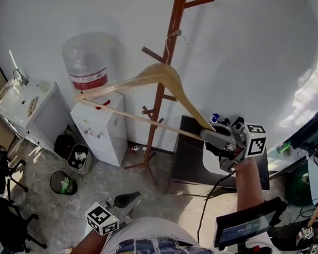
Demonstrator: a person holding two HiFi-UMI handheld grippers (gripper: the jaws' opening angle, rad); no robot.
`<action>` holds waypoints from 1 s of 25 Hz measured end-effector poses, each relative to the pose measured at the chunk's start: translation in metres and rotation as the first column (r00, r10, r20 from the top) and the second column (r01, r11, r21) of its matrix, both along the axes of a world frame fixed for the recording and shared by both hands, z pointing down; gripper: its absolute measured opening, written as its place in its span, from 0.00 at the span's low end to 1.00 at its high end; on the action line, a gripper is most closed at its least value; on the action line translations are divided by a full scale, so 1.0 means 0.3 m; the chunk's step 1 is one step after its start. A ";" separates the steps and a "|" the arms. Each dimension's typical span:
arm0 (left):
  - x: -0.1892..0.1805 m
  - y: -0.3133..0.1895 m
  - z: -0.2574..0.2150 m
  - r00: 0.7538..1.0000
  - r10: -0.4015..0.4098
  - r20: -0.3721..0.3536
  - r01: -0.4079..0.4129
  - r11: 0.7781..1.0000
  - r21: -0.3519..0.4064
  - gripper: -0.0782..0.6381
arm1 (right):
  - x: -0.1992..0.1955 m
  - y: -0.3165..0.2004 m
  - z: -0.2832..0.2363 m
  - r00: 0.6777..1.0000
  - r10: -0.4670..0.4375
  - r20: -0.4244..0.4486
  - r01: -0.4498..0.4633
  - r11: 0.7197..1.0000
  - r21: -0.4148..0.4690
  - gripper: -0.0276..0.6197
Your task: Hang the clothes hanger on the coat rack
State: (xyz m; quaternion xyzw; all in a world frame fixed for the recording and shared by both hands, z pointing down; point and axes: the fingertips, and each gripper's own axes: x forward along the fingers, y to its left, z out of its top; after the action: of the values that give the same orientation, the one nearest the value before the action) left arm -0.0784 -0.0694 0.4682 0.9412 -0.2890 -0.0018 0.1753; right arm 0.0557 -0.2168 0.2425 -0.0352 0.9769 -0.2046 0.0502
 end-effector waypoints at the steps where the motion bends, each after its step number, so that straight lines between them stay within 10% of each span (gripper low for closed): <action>1: -0.009 -0.004 -0.002 1.000 -0.009 -0.001 0.009 1.000 0.001 0.15 | -0.001 -0.022 -0.018 1.000 0.002 0.006 -0.002 1.000 0.007 0.12; 13: -0.019 -0.052 -0.044 0.999 -0.027 0.035 0.026 0.999 0.043 0.15 | 0.040 -0.290 0.002 0.999 0.035 0.022 -0.034 0.998 -0.055 0.12; 25: 0.140 -0.064 -0.157 0.986 0.153 0.064 -0.159 0.983 0.093 0.14 | 0.051 -0.399 0.109 0.999 0.045 -0.020 -0.047 0.996 -0.079 0.12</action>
State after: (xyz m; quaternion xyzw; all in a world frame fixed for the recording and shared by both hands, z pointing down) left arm -0.0363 -0.0886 0.4212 0.9680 -0.2187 0.0244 0.1206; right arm 0.0710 -0.3364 0.2752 -0.0615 0.9674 -0.2417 0.0445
